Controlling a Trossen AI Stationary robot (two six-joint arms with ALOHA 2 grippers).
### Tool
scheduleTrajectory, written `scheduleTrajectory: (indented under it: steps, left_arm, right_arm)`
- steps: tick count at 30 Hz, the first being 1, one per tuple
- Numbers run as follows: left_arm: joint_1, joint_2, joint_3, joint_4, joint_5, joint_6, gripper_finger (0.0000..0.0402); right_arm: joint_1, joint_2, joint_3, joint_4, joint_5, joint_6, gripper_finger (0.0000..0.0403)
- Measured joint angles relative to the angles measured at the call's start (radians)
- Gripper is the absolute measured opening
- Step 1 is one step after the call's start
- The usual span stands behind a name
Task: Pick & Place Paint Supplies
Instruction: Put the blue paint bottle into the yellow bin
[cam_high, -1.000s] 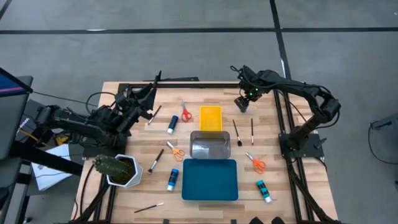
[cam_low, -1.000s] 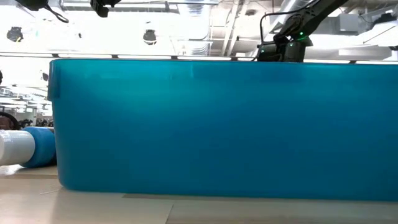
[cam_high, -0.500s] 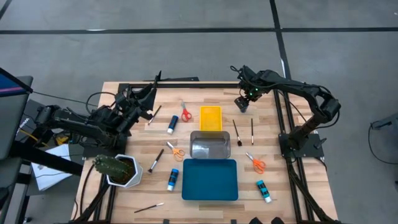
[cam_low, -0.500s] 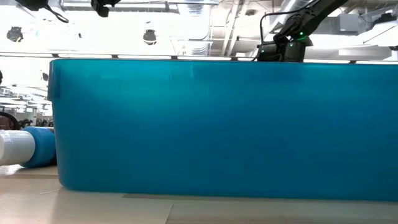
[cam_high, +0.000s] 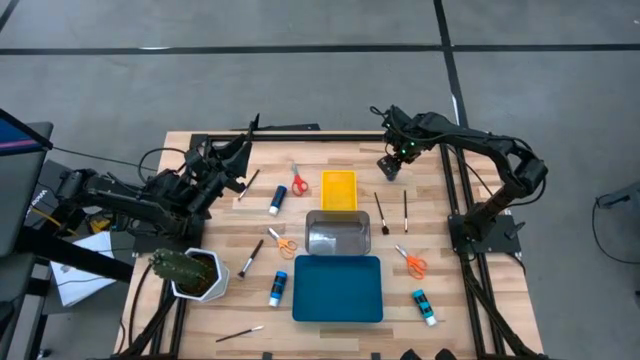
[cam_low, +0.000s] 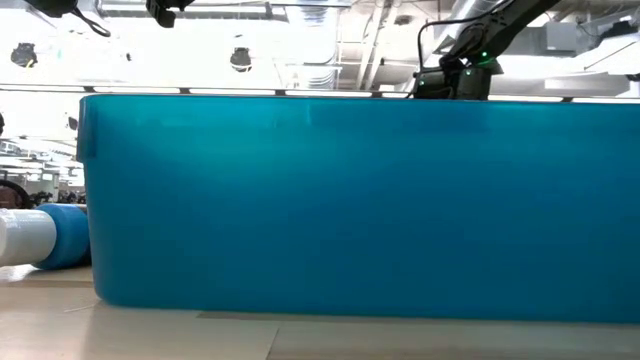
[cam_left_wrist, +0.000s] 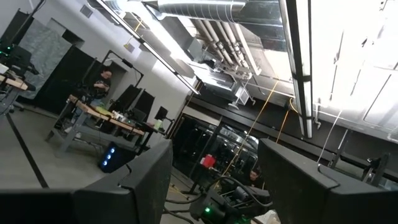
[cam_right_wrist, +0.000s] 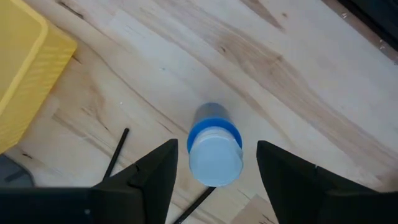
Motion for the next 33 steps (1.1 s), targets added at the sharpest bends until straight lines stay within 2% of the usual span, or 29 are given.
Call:
scheduleTrajectory:
  steps: [12, 21, 33]
  left_arm:
    - [-0.001, 0.0, 0.0, -0.001, 0.001, 0.0, 0.0231]
    - [-0.001, 0.0, 0.0, -0.001, 0.0, 0.0, 0.0231]
    - [-0.001, 0.0, 0.0, -0.002, 0.0, 0.0, 0.0231]
  right_arm:
    - [0.021, 0.073, 0.004, -0.004, 0.003, -0.005, 0.0143]
    - [0.015, 0.066, 0.0, -0.008, 0.0, -0.003, 0.0186]
    - [0.014, 0.066, 0.0, -0.007, -0.003, -0.003, 0.0171]
